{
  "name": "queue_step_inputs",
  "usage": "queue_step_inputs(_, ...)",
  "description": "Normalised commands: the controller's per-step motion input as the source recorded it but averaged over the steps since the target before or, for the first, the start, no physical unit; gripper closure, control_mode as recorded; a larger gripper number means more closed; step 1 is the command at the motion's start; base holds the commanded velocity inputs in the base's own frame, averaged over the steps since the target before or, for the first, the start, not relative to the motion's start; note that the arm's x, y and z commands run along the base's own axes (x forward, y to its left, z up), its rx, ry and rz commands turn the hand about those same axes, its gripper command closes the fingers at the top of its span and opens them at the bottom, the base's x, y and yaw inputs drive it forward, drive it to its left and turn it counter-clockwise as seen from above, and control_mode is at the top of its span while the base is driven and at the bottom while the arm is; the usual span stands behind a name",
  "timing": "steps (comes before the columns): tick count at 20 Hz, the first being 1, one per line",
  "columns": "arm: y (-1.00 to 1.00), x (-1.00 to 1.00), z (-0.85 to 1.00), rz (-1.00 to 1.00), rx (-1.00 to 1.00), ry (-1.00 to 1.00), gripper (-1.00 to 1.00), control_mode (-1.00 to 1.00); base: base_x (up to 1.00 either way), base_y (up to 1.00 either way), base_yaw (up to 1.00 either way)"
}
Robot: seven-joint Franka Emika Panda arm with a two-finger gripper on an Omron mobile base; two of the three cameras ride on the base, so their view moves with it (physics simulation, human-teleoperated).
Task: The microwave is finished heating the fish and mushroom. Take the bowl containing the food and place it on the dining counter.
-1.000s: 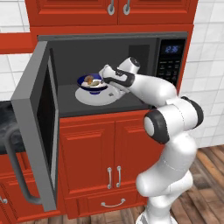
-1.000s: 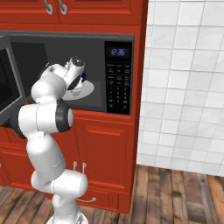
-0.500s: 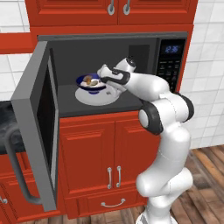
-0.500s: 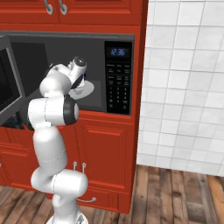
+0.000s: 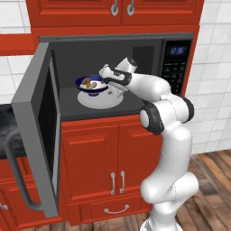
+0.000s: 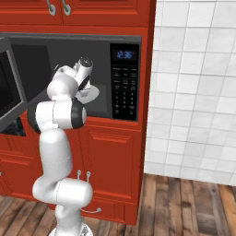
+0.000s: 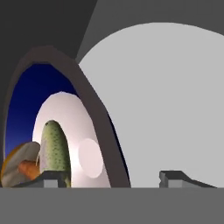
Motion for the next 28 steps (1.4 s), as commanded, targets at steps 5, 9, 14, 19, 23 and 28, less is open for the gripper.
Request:
queue_step_inputs(5, 0.00, 0.00, -0.02, 0.00, 0.00, 0.00, 1.00, -1.00, 0.00, 0.00, 0.00)
queue_step_inputs(9, 0.00, 0.00, 0.00, 0.00, 0.00, 0.00, 1.00, -1.00, 0.00, 0.00, 0.00)
queue_step_inputs(14, -0.01, -0.24, 0.00, 0.00, 0.00, -0.01, 1.00, -1.00, 0.00, 0.00, 0.00)
queue_step_inputs(19, -0.13, -0.68, 0.00, 0.00, 0.00, -0.09, 1.00, -1.00, 0.00, 0.00, 0.00)
queue_step_inputs(23, -0.23, -0.96, 0.00, 0.00, 0.03, -0.20, 1.00, -1.00, 0.00, 0.00, 0.00)
queue_step_inputs(28, -0.35, -1.00, 0.02, 0.00, 0.06, -0.28, 1.00, -1.00, 0.00, 0.00, 0.00)
